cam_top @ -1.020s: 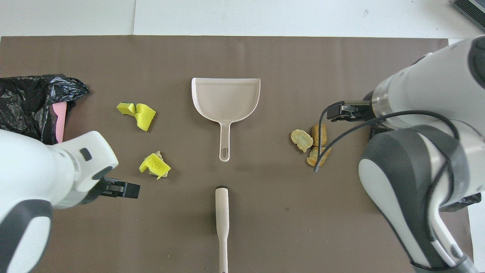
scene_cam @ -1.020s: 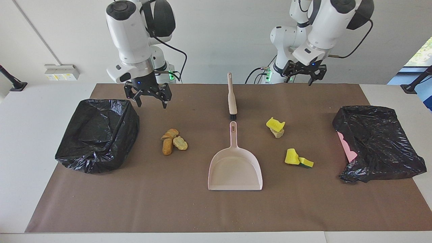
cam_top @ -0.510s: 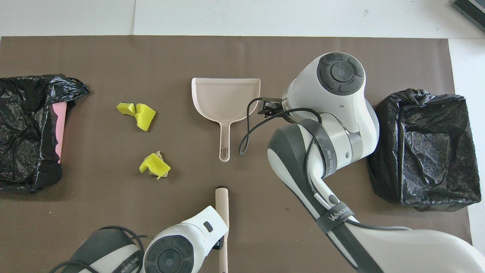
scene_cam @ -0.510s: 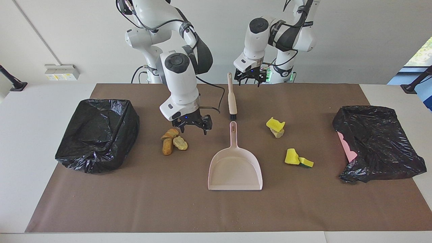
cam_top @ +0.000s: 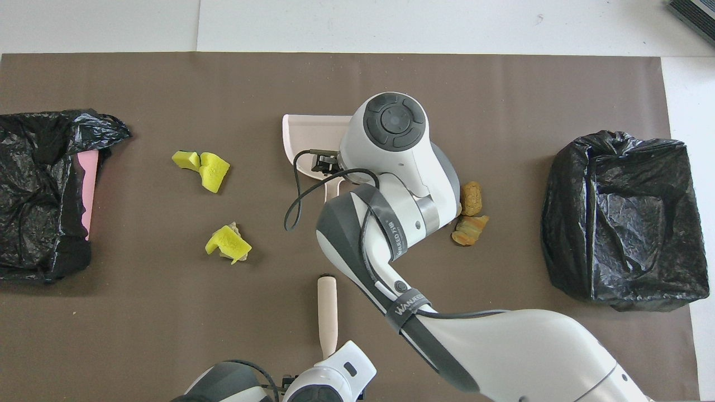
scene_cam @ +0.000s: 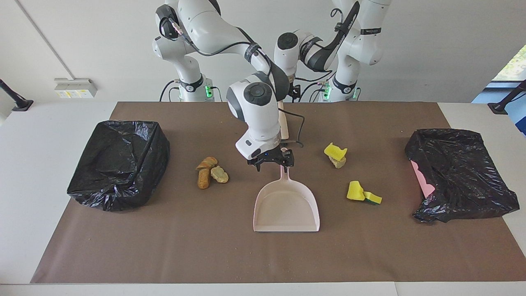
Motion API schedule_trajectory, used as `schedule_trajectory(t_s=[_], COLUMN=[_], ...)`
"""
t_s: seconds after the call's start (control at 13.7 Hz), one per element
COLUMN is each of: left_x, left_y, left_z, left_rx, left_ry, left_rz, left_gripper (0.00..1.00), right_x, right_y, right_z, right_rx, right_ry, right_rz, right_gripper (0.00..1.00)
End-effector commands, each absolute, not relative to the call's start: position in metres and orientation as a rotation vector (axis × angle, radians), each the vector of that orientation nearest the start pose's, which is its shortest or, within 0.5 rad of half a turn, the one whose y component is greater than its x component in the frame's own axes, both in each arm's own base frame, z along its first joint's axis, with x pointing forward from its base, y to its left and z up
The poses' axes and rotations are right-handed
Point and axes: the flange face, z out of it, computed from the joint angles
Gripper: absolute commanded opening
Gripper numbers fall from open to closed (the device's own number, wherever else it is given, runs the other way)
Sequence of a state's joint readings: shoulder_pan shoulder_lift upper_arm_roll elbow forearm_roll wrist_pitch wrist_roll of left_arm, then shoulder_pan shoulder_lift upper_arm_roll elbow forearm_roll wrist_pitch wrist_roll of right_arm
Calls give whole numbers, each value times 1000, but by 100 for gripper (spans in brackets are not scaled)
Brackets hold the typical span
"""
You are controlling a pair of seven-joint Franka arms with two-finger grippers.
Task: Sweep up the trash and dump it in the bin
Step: 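Lift the dustpan with the right gripper while the left gripper grasps the brush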
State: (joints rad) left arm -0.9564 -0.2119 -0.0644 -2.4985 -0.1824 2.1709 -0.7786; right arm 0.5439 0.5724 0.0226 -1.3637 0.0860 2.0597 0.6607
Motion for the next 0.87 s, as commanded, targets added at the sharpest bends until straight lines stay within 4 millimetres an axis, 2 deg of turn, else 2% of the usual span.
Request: schedule_trajectory(t_s=[0.0,0.07,0.29,0.51,0.58,0.66,0.73,0.8], left_x=[215,216,212,211,211,212,213,213], left_y=[-370,-371,-367,-366,-366,-367,-367,-367], left_z=[349,348,342,340,339,340,340,339], left_rx=[-3143,-3148,-3138,-3133,-3130,-3134,-3136,-3131], left_ry=[159,145,138,146,131,134,136,148], left_rz=[288,298,320,327,329,325,324,330], left_gripper=[89,74,56,55,53,40,17,0], right_x=[616,613,601,592,589,585,584,583], right_y=[413,417,416,415,412,411,410,411], right_z=[380,373,359,355,348,348,348,347], right_rx=[-2985,-2998,-3033,-3063,-3067,-3064,-3067,-3065], right_ry=[171,145,27,-36,-55,-58,-59,-59], right_rz=[-72,-65,1,77,90,91,101,104], right_gripper=[100,100,100,98,86,76,56,33])
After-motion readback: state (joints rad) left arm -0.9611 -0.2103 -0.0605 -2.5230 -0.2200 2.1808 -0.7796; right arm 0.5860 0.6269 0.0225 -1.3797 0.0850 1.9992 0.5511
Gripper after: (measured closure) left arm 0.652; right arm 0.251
